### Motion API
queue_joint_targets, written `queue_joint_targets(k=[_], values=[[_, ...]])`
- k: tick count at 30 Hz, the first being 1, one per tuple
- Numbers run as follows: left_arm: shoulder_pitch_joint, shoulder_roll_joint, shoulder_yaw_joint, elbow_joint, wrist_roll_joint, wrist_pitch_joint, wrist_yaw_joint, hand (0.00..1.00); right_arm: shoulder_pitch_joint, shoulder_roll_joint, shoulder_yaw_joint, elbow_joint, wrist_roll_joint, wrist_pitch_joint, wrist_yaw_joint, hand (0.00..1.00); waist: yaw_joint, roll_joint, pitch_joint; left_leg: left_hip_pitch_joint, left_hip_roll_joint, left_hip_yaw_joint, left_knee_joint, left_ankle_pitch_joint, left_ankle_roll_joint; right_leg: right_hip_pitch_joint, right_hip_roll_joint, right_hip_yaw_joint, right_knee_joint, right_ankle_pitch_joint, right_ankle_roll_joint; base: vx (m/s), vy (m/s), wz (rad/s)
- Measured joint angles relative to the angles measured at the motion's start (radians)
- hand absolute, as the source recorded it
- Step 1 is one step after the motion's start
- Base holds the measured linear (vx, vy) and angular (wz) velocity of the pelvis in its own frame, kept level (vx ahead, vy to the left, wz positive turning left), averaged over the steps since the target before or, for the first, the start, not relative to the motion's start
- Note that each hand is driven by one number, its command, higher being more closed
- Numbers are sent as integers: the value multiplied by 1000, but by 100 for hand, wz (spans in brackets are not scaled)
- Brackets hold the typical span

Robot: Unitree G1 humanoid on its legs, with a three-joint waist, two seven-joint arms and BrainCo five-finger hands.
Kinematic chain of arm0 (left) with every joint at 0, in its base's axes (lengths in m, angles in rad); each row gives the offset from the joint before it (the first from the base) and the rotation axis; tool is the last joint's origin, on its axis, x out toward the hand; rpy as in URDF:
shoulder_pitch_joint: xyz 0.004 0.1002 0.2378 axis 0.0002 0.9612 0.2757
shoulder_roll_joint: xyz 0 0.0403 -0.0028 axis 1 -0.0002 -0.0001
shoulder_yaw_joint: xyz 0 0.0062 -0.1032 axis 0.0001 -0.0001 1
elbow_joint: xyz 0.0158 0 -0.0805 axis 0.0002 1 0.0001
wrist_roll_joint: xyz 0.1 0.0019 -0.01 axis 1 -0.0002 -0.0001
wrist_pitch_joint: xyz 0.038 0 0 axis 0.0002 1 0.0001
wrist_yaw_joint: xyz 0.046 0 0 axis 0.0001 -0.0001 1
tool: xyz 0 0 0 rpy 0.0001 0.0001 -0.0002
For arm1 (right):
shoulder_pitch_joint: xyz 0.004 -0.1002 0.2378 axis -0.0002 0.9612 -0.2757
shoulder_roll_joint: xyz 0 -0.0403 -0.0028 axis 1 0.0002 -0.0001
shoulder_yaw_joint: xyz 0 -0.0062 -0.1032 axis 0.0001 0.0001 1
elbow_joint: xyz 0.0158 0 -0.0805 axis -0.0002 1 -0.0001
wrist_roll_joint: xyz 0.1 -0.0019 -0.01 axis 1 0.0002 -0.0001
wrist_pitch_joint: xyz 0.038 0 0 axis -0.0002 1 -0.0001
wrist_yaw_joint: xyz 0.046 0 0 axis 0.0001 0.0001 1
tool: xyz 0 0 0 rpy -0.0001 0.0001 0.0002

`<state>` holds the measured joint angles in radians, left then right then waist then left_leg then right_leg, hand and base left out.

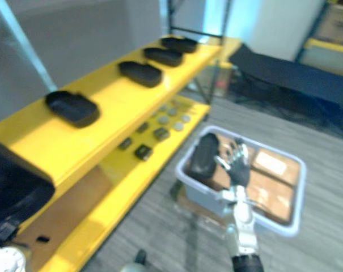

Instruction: Walk over and take plastic housings, then place them on the shelf

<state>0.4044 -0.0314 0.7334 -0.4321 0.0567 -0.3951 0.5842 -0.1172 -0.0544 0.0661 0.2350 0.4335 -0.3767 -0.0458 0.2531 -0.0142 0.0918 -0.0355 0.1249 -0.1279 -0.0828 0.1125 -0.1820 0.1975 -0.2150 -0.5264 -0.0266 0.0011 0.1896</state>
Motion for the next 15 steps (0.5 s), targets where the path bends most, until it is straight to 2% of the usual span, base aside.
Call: queue_joint_targets(k=[2, 5, 8, 9, 11, 12, 15], values=[[35, -35, 54, -2, -10, -18, -11, 100, -37, 14, 45, 20, -20, -1, -9, 0, 38, -3, 2, -4, -12, -22, 0, -3, 3, 10, -9, -25, 7, -15, 2, 55, -31, 38], [40, -67, 95, -4, -24, -51, -45, 100, -66, 15, 78, 20, -53, 0, -28, 0, 52, -9, 4, -6, -16, -39, 0, -3, 4, 13, -13, -47, 31, -36, 2, 36, -34, 19], [30, -66, 95, -11, -58, -70, -80, 100, -70, 0, 71, 19, -55, 9, -43, 0, 49, -18, 12, -34, -17, -50, 60, -33, 6, 0, -20, -50, 80, -63, -7, 6, -22, 11], [19, -64, 95, -20, -59, -78, -83, 100, -73, -16, 72, 15, -55, 26, -40, 0, 45, -20, 28, -83, -25, -56, 155, -74, 13, -5, -25, -58, 106, -79, -7, -23, 32, 21], [-15, -41, 78, -33, -62, -84, -98, 100, -61, -62, 57, 1, -56, 42, -43, 0, 8, -8, 59, -199, -38, -38, 362, -142, 45, 20, -19, -122, 137, -95, 1, -56, 61, 83], [-46, -16, 66, -38, -80, -84, -132, 100, -32, -77, 23, -16, -60, 50, -53, 0, -2, -9, 69, -236, -40, -12, 412, -155, 64, 41, -14, -166, 138, -100, 7, -71, 84, 99], [-42, 2, 66, -38, -132, -80, -158, 100, 0, -68, -6, -30, -84, 59, -66, 0, 16, -31, 88, -227, -52, 6, 385, -156, 68, 46, -31, -172, 140, -106, -1, -27, 60, 27]])
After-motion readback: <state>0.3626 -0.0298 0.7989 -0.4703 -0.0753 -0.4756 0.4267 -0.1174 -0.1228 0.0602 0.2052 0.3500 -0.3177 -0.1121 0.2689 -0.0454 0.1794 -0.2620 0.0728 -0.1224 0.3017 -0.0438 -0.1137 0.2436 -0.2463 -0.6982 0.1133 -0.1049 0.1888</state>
